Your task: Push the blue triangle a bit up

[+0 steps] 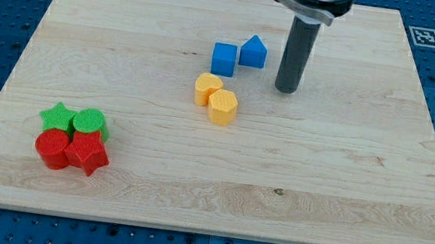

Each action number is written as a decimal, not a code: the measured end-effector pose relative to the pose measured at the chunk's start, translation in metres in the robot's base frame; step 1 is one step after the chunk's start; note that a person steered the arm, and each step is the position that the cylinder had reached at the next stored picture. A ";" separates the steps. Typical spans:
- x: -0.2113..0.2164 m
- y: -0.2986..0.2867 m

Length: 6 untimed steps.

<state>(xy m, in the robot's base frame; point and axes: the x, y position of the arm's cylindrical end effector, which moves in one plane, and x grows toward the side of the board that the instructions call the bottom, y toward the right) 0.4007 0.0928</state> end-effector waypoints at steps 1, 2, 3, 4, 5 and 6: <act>-0.024 0.001; -0.045 0.001; -0.060 0.000; -0.062 -0.001; -0.057 0.019; -0.038 0.022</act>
<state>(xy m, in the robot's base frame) 0.3623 0.1149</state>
